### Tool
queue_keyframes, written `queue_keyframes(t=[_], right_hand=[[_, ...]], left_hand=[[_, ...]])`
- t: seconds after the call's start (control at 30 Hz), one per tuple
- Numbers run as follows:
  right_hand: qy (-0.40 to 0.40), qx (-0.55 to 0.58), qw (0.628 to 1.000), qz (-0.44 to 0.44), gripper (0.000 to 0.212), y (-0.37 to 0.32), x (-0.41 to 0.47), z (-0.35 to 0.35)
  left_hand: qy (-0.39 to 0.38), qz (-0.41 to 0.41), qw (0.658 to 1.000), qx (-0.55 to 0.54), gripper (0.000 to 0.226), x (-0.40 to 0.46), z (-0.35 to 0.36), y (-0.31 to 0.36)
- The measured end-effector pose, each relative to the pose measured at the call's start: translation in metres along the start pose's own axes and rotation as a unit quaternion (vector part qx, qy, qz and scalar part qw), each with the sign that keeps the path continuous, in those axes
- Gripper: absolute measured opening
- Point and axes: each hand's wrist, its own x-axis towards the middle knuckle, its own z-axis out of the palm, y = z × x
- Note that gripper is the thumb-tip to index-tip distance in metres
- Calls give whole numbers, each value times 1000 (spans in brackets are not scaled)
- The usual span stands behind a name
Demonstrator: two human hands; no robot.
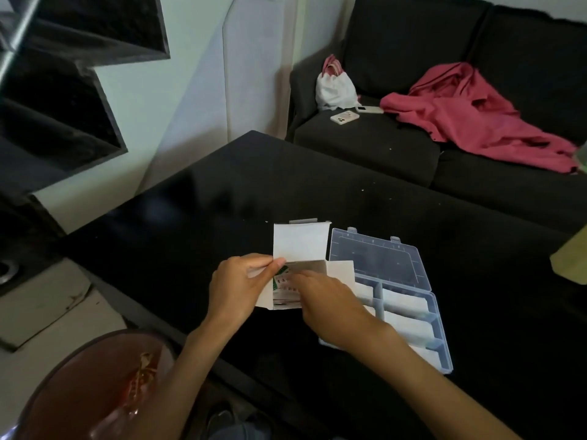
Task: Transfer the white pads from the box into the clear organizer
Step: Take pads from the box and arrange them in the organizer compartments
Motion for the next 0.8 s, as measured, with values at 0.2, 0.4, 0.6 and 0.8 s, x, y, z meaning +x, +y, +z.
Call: queue_keyframes(t=[0.2, 0.4, 0.6, 0.8], right_hand=[[-144, -54, 987, 55, 58, 3, 43, 12], [-190, -31, 976, 105, 63, 13, 62, 19], [-211, 24, 973, 94, 32, 11, 64, 9], [-255, 103, 959, 60, 35, 9, 53, -4]], left_hand=[[46, 30, 998, -23, 22, 0, 8, -1], [36, 31, 997, -60, 23, 10, 14, -3], [55, 49, 996, -53, 22, 14, 13, -4], [69, 56, 995, -40, 22, 12, 12, -4]])
